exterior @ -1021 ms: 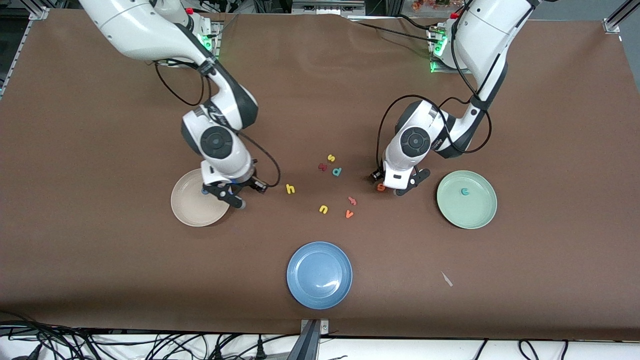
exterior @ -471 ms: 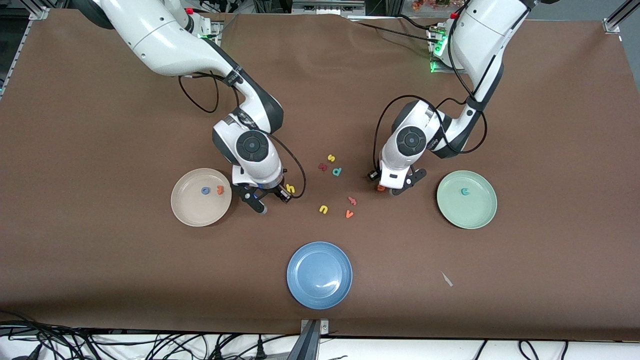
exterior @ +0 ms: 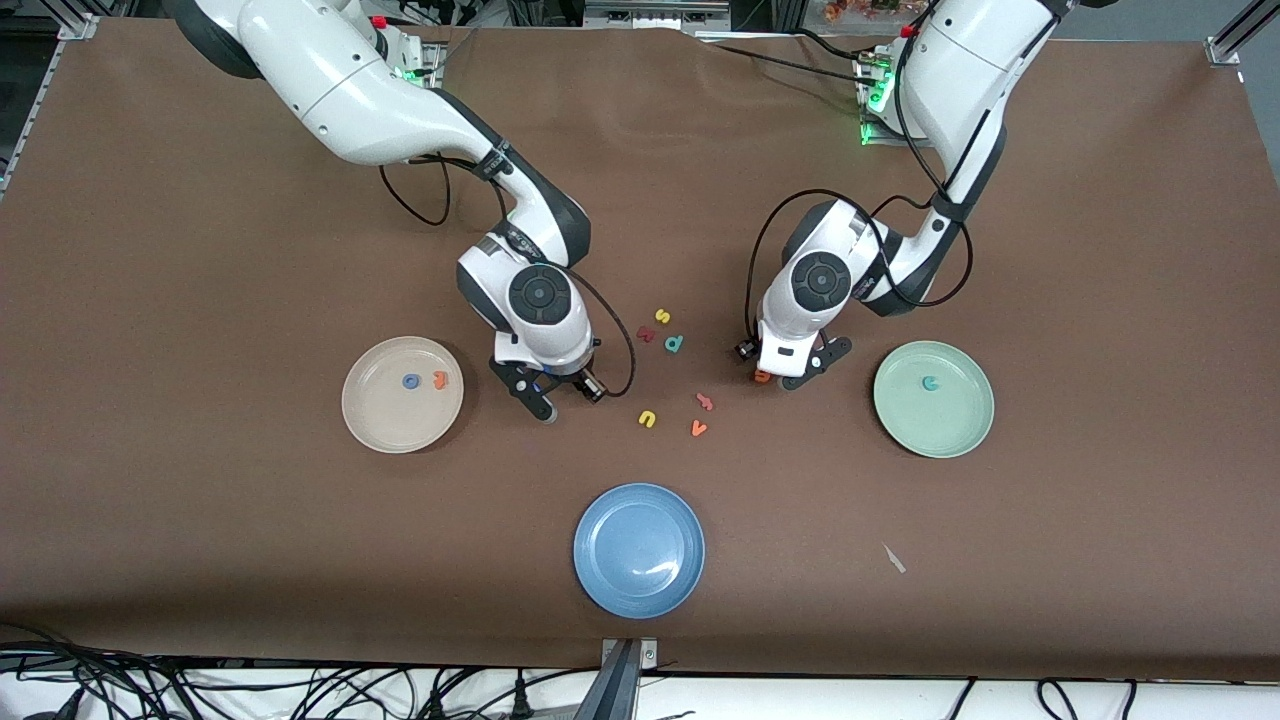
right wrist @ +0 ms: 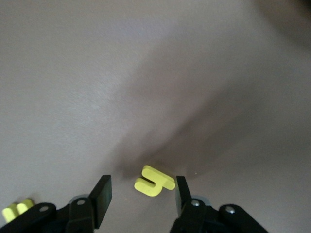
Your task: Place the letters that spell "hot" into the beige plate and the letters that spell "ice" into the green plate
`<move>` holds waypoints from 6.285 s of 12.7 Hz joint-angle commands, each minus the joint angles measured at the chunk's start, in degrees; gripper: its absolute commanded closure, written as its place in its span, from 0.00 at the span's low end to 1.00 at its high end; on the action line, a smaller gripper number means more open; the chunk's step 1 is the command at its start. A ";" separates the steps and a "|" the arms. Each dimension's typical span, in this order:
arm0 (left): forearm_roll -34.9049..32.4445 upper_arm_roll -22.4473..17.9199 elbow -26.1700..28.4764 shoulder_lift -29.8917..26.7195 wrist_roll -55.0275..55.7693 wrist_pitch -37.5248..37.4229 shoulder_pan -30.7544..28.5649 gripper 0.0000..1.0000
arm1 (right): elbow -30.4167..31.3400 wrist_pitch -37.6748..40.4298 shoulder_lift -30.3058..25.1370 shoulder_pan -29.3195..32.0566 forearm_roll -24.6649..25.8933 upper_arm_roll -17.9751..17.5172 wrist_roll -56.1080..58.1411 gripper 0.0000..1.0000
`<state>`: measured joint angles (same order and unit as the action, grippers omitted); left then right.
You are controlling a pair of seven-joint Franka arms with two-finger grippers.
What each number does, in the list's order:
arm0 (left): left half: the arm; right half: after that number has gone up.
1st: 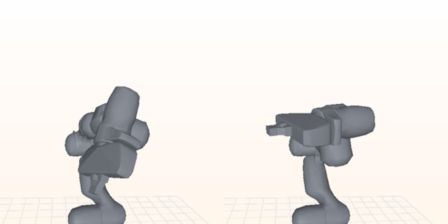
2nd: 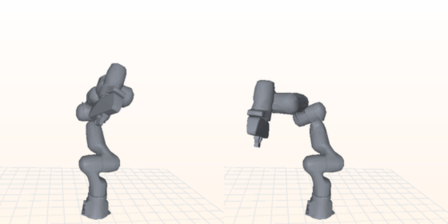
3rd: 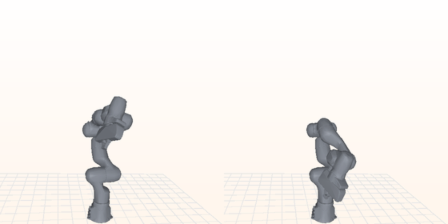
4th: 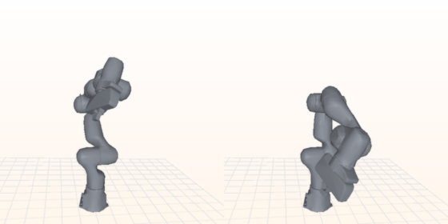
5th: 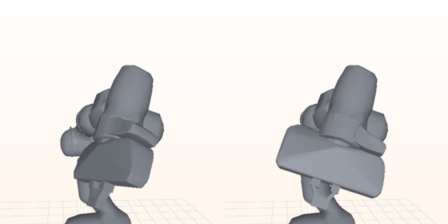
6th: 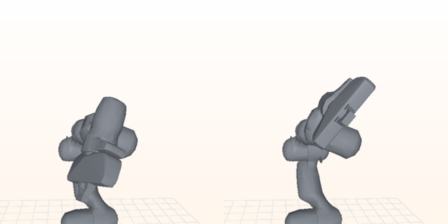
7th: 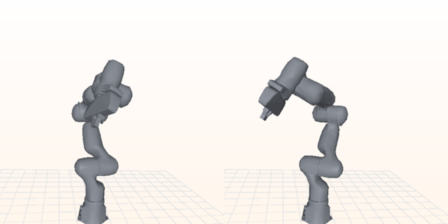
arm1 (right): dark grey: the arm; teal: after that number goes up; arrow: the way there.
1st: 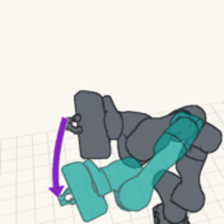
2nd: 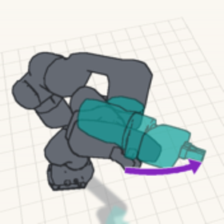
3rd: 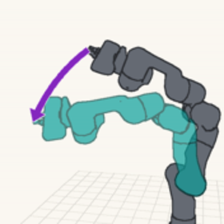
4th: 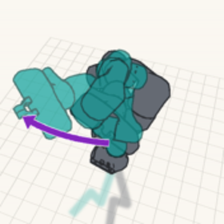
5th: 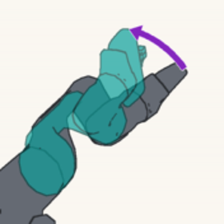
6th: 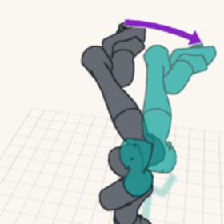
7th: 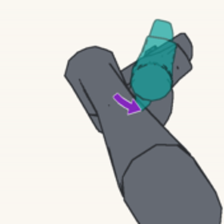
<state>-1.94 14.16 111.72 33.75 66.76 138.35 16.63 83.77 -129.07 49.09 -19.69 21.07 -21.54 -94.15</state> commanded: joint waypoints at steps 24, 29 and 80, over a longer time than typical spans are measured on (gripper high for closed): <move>1.07 8.08 -10.81 -6.25 -14.62 -22.43 -18.50 0.01 | 1.13 -2.59 1.80 -0.88 4.15 0.45 -4.02 0.23; -0.16 7.47 -12.05 1.65 -2.08 -10.94 -10.40 0.05 | 1.22 -2.68 1.80 -0.88 4.77 0.45 -3.94 0.49; -3.79 8.43 -34.17 -15.64 -66.57 -63.27 -34.29 0.00 | 10.89 33.01 -46.88 17.32 -20.36 22.93 96.50 0.01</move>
<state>-8.46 22.88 82.53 17.78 4.25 78.83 -17.21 94.03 -97.10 4.71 -2.04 2.20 -1.30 -2.34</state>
